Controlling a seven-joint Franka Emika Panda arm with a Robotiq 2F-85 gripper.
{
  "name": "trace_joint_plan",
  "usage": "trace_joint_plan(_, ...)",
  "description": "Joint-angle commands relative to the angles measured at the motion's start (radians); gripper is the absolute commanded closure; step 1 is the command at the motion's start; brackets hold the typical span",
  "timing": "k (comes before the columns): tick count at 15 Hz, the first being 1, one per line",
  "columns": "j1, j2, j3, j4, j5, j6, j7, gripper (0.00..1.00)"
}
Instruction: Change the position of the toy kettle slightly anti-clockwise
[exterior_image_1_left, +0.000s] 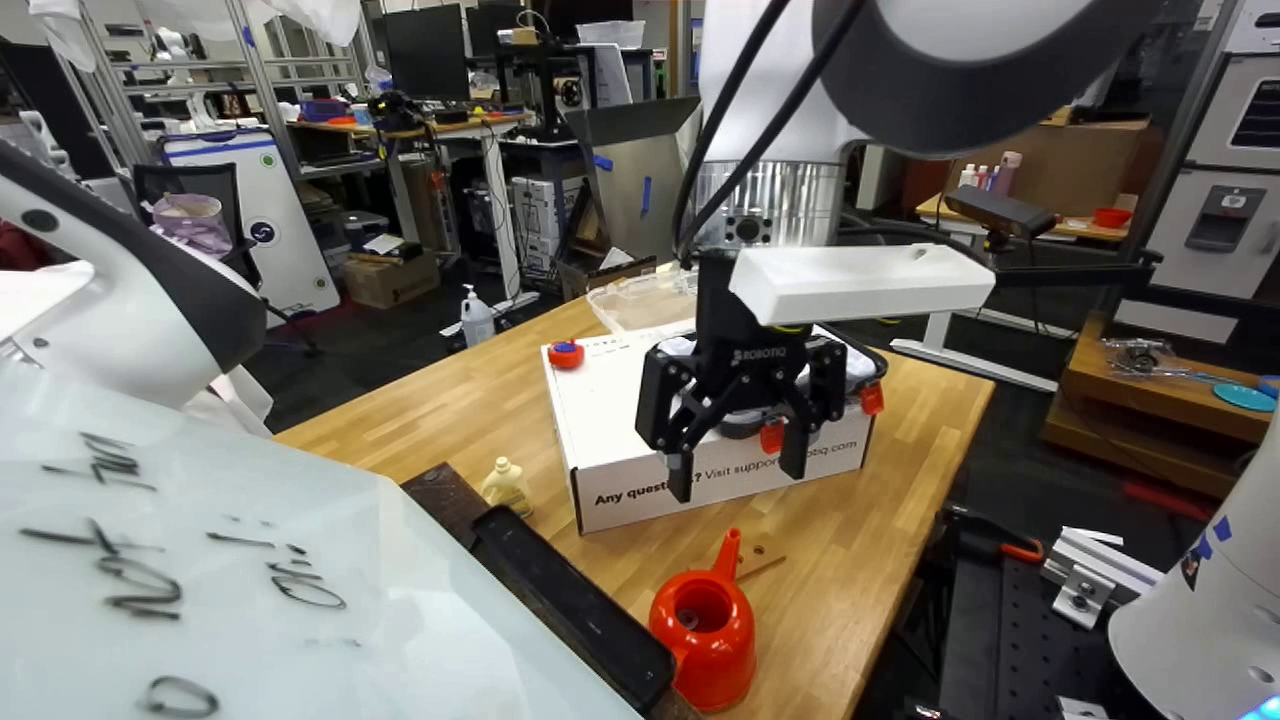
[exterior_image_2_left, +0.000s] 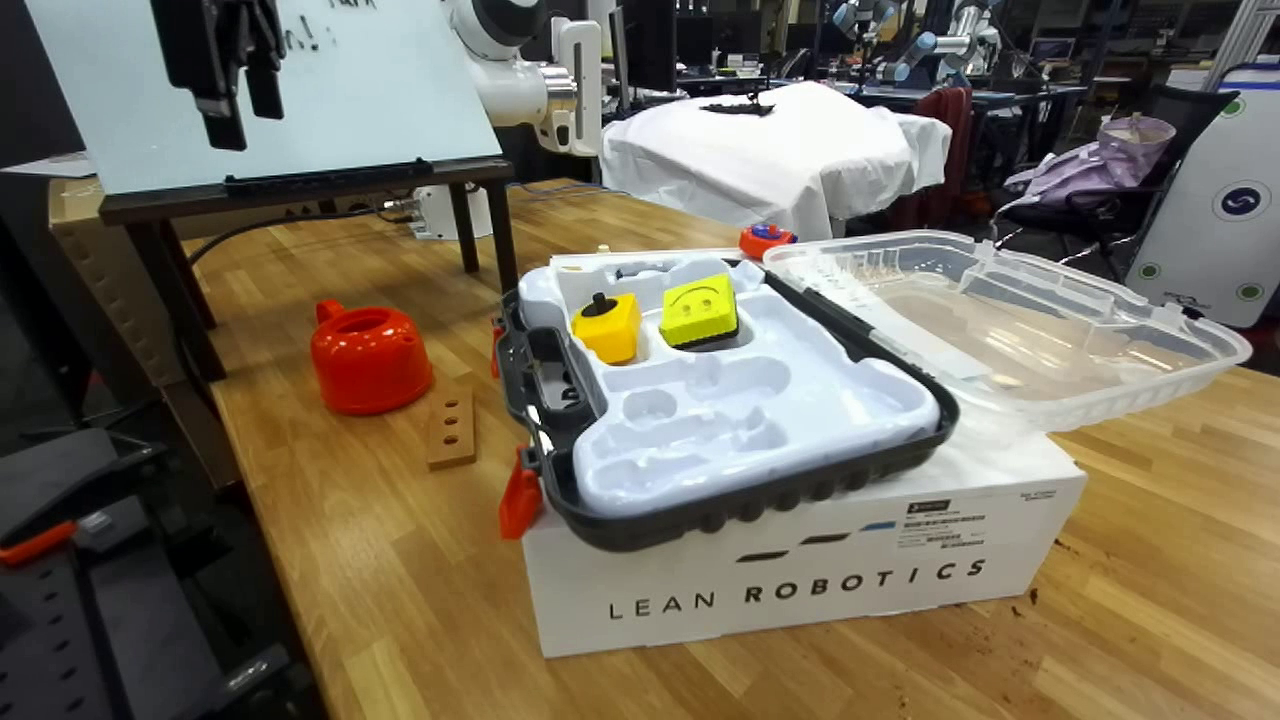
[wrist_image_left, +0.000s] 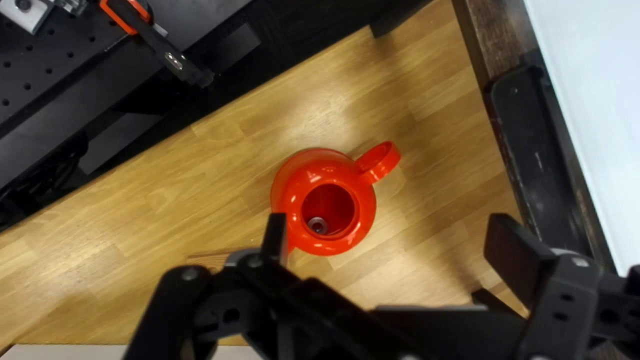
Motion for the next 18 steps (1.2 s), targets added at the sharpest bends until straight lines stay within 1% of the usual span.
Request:
trace_joint_plan(1, 0.000, 0.013, -0.003, 0.006, -0.002, 0.012, 0.011, 0.00)
trace_joint_plan(11, 0.001, 0.023, -0.003, 0.013, -0.002, 0.018, 0.025, 0.00)
trace_joint_plan(15, 0.027, 0.055, -0.045, 0.040, 0.125, -0.025, -0.041, 0.00)
trace_joint_plan(16, 0.025, 0.068, -0.052, 0.044, 0.157, -0.024, -0.043, 0.00)
trace_joint_plan(18, 0.005, 0.090, -0.054, 0.043, 0.180, 0.010, -0.008, 0.00)
